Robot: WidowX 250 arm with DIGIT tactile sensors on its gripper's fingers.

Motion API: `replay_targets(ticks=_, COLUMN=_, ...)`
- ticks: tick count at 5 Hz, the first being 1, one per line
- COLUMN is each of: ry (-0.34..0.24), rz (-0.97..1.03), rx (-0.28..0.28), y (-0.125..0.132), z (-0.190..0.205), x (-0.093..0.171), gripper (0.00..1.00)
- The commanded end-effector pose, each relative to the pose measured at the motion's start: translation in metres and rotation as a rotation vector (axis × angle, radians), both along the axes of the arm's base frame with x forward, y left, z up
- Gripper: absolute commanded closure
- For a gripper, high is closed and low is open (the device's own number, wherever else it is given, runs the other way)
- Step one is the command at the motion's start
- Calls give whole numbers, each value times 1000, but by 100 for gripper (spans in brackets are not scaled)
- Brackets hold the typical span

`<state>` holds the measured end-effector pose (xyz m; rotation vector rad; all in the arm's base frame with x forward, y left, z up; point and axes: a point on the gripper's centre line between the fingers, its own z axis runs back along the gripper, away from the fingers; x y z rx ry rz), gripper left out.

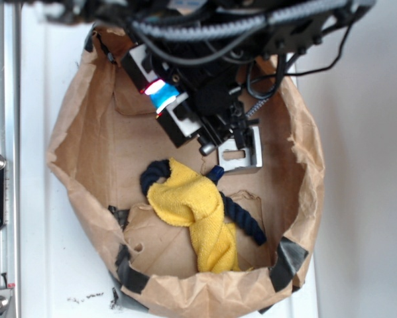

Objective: Grab the blue ball.

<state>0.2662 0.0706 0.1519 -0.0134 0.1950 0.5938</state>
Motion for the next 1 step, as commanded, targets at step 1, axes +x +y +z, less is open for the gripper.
replay_targets(ticks=1, ry=-181, rz=37, rx=-27, y=19, z=45, x=-6, gripper=100)
